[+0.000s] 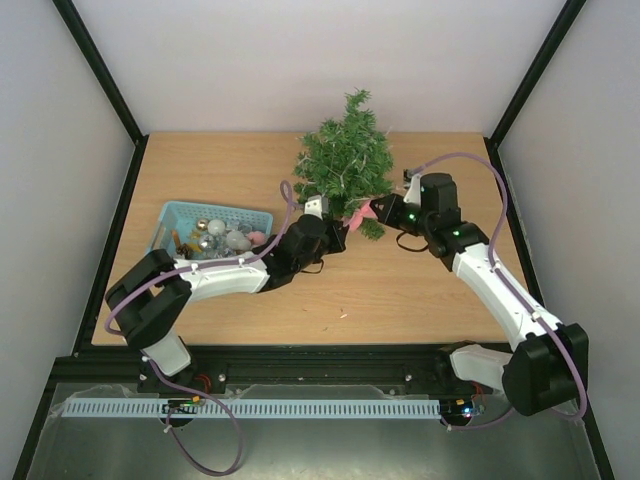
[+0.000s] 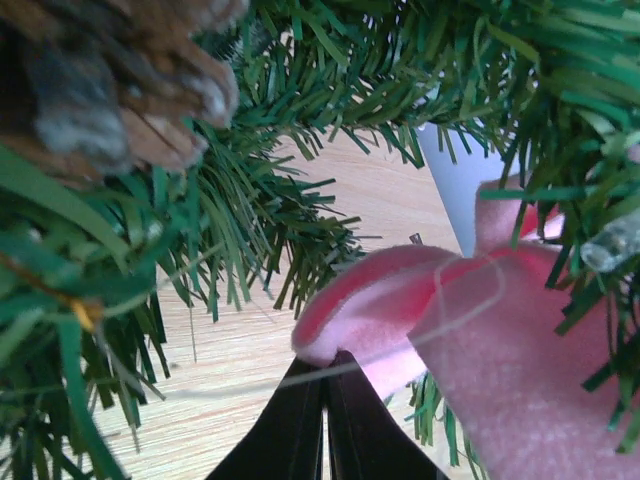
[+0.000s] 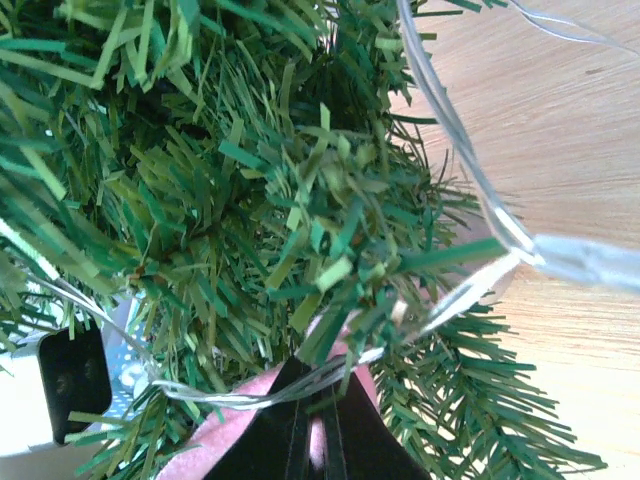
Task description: Decorate the small christmas tree
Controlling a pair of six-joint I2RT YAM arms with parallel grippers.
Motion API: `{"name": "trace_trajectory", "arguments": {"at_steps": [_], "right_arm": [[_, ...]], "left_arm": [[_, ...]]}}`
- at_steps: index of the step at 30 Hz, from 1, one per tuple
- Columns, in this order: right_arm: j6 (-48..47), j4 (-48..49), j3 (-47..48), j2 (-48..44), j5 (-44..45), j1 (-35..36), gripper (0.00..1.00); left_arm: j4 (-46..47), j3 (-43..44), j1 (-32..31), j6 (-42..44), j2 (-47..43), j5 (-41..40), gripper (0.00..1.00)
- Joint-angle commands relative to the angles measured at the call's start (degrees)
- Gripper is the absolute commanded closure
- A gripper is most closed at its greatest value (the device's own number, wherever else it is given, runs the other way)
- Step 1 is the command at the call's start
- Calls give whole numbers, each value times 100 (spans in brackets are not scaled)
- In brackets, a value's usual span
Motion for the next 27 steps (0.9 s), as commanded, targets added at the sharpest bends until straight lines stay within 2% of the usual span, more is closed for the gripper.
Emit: {"name": "trace_trajectory", "arguments": {"at_steps": [1, 15, 27], "right_arm": [[-90, 375, 160, 95, 85, -20, 99], [-29, 1256, -344, 337, 134, -24, 99], [-21, 1612, -282, 754, 174, -24, 99]], "left_arm": [[-83, 186, -10, -51, 36, -524, 98], [-330, 202, -18, 61, -154, -1242, 98], [-436, 482, -10, 201, 21, -1631, 98]]}}
